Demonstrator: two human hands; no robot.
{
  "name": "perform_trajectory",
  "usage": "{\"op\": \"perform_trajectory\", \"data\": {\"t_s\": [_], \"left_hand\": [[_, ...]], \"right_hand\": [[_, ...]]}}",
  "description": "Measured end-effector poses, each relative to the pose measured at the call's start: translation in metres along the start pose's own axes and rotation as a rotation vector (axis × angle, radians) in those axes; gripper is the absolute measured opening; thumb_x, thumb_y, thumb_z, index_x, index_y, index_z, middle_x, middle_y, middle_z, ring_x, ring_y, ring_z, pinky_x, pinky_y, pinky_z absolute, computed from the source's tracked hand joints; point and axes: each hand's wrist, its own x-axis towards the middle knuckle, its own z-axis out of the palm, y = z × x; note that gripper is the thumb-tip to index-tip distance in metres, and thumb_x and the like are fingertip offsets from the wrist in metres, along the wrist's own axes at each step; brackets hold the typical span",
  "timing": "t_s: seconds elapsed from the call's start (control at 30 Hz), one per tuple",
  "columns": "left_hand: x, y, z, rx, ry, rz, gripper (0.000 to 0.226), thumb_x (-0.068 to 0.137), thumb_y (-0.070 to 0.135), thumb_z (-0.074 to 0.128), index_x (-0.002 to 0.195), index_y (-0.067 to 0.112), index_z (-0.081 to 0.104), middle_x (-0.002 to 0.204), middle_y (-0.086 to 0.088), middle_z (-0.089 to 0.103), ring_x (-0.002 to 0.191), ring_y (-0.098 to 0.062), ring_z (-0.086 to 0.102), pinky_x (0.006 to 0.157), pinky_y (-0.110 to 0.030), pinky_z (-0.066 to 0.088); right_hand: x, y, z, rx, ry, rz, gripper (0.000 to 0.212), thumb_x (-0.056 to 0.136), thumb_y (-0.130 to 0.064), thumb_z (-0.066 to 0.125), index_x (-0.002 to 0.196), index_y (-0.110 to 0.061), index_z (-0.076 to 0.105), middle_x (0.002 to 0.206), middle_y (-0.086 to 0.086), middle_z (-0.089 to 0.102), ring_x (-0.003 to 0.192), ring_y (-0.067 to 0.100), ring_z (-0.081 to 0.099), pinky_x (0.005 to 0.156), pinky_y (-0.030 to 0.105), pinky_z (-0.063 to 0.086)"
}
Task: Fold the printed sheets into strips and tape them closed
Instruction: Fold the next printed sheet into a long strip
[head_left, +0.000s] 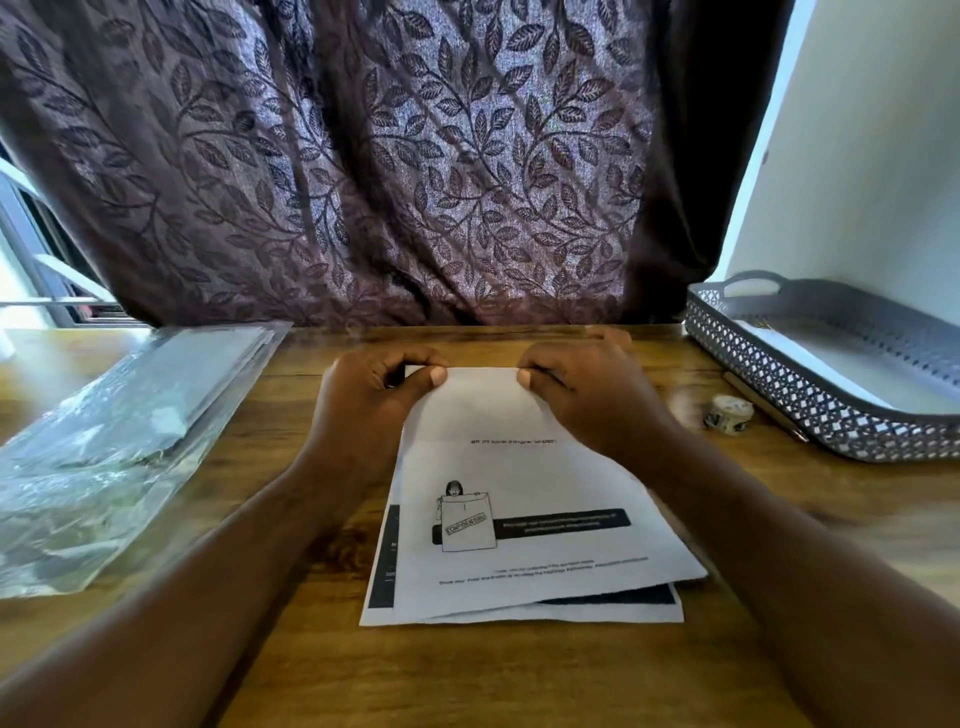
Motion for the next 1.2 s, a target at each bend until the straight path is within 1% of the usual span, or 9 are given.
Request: {"op": "perform_trajectory", "data": {"t_s": [0.2, 0.4, 0.57, 0.7, 0.77, 0.87, 1.0, 1.13, 1.2], "left_hand": [[0.003, -0.009, -0.005, -0.009, 0.022, -0.090, 0.029, 0.086, 0.014, 0.077, 0.077, 0.041, 0.073, 0.082, 0.029, 0.073, 0.073, 0.005, 0.068, 0.061, -0.006, 0.046], [0.005, -0.013, -0.009, 0.029, -0.002, -0.124, 0.026, 0.086, 0.015, 0.077, 0.079, 0.039, 0.072, 0.075, 0.031, 0.070, 0.068, 0.008, 0.065, 0.058, -0.005, 0.044], [0.006, -0.014, -0.009, 0.088, -0.027, -0.176, 0.017, 0.088, 0.021, 0.076, 0.080, 0.036, 0.073, 0.080, 0.021, 0.073, 0.067, 0.004, 0.064, 0.059, -0.019, 0.044], [0.005, -0.010, -0.010, 0.247, 0.013, -0.175, 0.008, 0.091, 0.025, 0.071, 0.093, 0.032, 0.074, 0.090, 0.016, 0.073, 0.072, 0.002, 0.063, 0.063, -0.025, 0.049], [0.004, -0.004, -0.008, 0.296, 0.036, -0.120, 0.019, 0.092, 0.022, 0.070, 0.110, 0.029, 0.071, 0.106, 0.008, 0.074, 0.087, -0.009, 0.066, 0.082, -0.036, 0.055], [0.008, 0.011, -0.004, 0.376, 0.023, 0.061, 0.029, 0.093, 0.027, 0.065, 0.121, 0.027, 0.068, 0.120, 0.006, 0.072, 0.109, -0.018, 0.064, 0.105, -0.045, 0.040], [0.004, 0.027, 0.005, 0.385, -0.049, 0.216, 0.027, 0.094, 0.031, 0.059, 0.117, 0.022, 0.071, 0.118, 0.005, 0.073, 0.109, -0.018, 0.063, 0.102, -0.041, 0.040], [-0.003, 0.027, 0.009, 0.414, -0.083, 0.291, 0.015, 0.095, 0.026, 0.061, 0.103, 0.021, 0.073, 0.102, 0.005, 0.075, 0.095, -0.019, 0.067, 0.092, -0.045, 0.047], [-0.002, 0.024, 0.007, 0.417, -0.070, 0.311, 0.012, 0.095, 0.024, 0.062, 0.098, 0.022, 0.073, 0.096, 0.007, 0.075, 0.091, -0.015, 0.066, 0.091, -0.042, 0.046]], "right_hand": [[-0.001, 0.035, -0.003, 0.175, -0.029, 0.140, 0.013, 0.096, -0.023, 0.064, 0.094, -0.018, 0.075, 0.083, -0.001, 0.072, 0.079, 0.021, 0.064, 0.075, 0.041, 0.053], [-0.005, 0.056, 0.002, 0.306, -0.038, 0.283, 0.015, 0.098, -0.017, 0.064, 0.085, -0.022, 0.070, 0.075, -0.011, 0.067, 0.064, 0.000, 0.062, 0.053, 0.008, 0.039], [-0.005, 0.057, 0.006, 0.414, 0.013, 0.325, 0.008, 0.096, -0.018, 0.068, 0.092, -0.020, 0.074, 0.077, -0.012, 0.071, 0.073, 0.005, 0.066, 0.065, 0.020, 0.048], [-0.004, 0.048, 0.002, 0.506, 0.103, 0.330, 0.008, 0.095, -0.020, 0.069, 0.088, -0.024, 0.069, 0.069, -0.010, 0.070, 0.064, 0.002, 0.065, 0.056, 0.015, 0.051], [-0.003, 0.038, -0.001, 0.524, 0.125, 0.300, 0.005, 0.095, -0.019, 0.069, 0.090, -0.021, 0.069, 0.074, -0.004, 0.073, 0.067, 0.007, 0.069, 0.060, 0.028, 0.060], [-0.003, 0.018, -0.005, 0.481, 0.148, 0.211, 0.003, 0.095, -0.019, 0.068, 0.092, -0.018, 0.069, 0.080, -0.001, 0.073, 0.072, 0.018, 0.071, 0.068, 0.048, 0.062], [-0.005, -0.009, -0.007, 0.433, 0.170, 0.043, 0.004, 0.096, -0.018, 0.068, 0.093, -0.020, 0.066, 0.076, 0.000, 0.069, 0.067, 0.020, 0.066, 0.061, 0.048, 0.057], [-0.008, -0.018, -0.006, 0.425, 0.175, -0.071, 0.002, 0.094, -0.012, 0.069, 0.095, -0.012, 0.067, 0.073, 0.000, 0.065, 0.062, 0.015, 0.058, 0.055, 0.035, 0.048], [-0.008, -0.016, -0.006, 0.436, 0.145, -0.071, 0.002, 0.095, -0.011, 0.068, 0.095, -0.012, 0.067, 0.074, 0.002, 0.066, 0.063, 0.020, 0.061, 0.057, 0.039, 0.051]]}}
